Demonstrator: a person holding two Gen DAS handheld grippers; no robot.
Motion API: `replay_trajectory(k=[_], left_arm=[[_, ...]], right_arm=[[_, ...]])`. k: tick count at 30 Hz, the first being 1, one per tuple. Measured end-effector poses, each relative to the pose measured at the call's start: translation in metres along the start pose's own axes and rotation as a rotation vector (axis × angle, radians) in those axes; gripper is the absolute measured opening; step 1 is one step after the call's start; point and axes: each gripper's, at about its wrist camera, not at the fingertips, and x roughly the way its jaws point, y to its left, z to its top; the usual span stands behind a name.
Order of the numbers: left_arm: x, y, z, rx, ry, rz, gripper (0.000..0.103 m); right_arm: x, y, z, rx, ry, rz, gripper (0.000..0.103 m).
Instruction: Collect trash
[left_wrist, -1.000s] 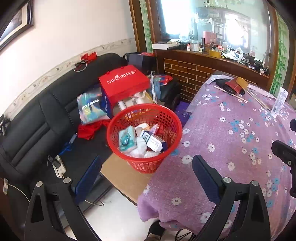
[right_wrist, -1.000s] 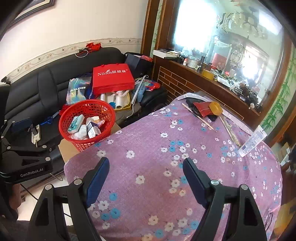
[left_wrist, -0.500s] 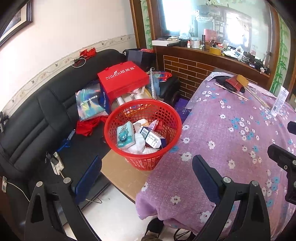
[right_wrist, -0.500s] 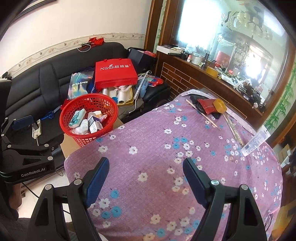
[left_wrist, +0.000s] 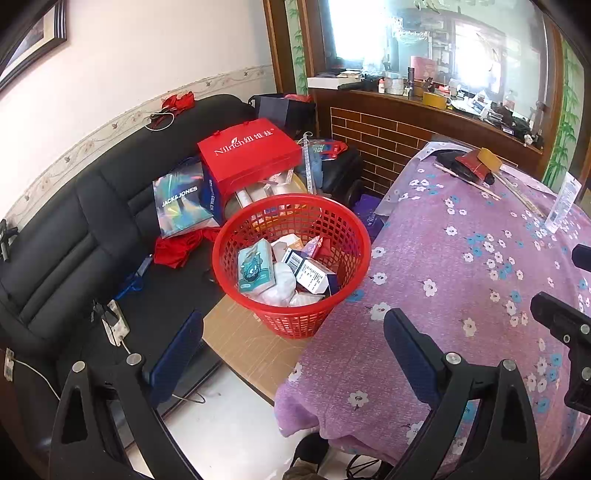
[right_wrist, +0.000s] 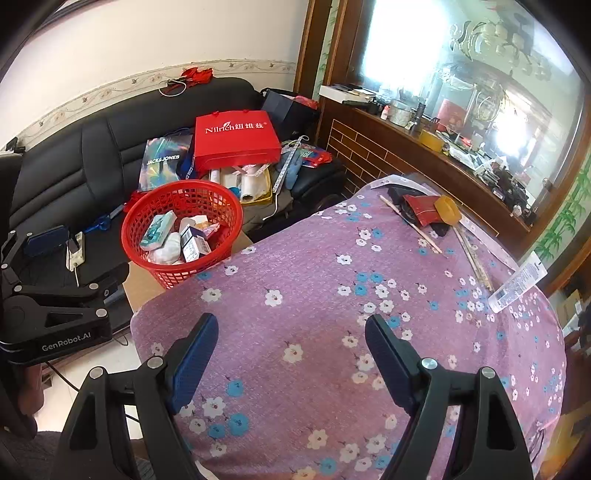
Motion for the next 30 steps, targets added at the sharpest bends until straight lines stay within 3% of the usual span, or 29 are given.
replay_trajectory(k=[30], left_arm=[[0.005,0.000,-0.001,0.003,0.015,0.023,0.098]], right_arm=[[0.014,0.000,0.004,0.001,0.028,0.026,0.085]])
